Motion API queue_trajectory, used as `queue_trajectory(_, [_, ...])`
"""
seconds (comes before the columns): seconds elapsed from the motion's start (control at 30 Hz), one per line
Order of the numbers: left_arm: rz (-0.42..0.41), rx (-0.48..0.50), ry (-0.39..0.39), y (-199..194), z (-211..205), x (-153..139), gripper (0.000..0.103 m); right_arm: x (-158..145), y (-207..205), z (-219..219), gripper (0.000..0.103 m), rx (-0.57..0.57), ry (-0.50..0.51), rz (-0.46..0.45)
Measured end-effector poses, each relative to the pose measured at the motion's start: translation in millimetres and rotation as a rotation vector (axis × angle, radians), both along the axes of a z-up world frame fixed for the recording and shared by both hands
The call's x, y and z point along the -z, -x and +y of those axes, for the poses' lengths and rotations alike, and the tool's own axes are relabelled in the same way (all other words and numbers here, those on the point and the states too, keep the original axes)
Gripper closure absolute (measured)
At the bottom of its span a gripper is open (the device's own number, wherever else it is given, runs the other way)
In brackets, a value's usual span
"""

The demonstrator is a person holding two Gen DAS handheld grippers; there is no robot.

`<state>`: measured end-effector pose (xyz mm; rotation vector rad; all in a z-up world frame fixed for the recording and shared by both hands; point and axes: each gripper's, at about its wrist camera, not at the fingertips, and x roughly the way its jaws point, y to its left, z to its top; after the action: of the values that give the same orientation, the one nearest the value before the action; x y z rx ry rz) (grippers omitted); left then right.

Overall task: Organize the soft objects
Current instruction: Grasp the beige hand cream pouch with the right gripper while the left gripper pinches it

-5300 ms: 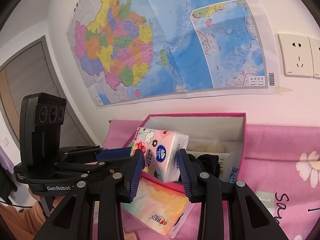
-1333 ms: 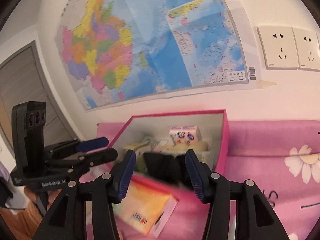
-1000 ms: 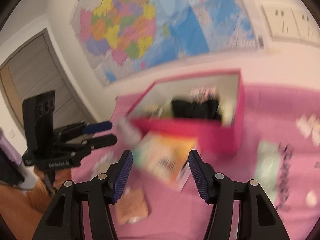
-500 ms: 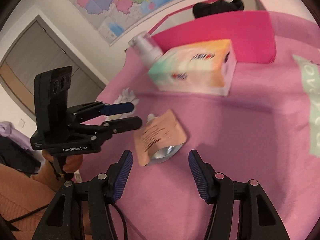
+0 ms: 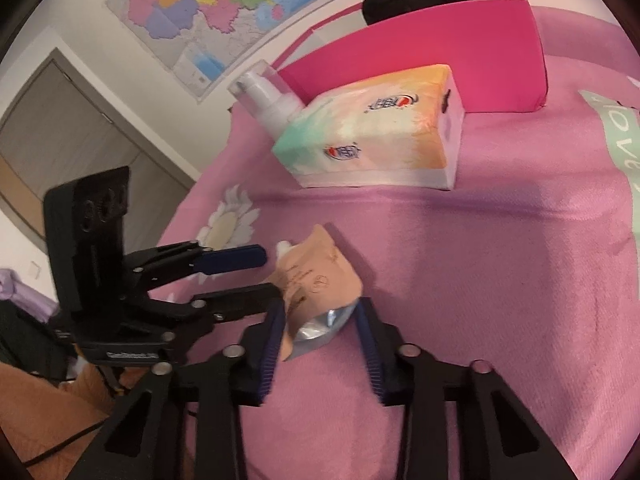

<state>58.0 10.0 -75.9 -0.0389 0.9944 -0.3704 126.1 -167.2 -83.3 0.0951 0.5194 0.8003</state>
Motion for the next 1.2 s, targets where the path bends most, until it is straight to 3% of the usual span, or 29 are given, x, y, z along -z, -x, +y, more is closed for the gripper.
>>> queue_trajectory(0.3, [0.001,-0.016,0.027,-5,0,1,0.048,-10,1,-3,0.075,0.071,0.043,-0.076])
queue_trajectory(0.57, [0.003,-0.02,0.046,-7,-2,1,0.055,-5,-1,-8,0.072,0.041,-0.004,-0.014])
queue_trajectory(1.2, [0.004,-0.049,0.041,-9,-7,1,0.055,-2,0,-4,0.073,0.046,-0.023,-0.013])
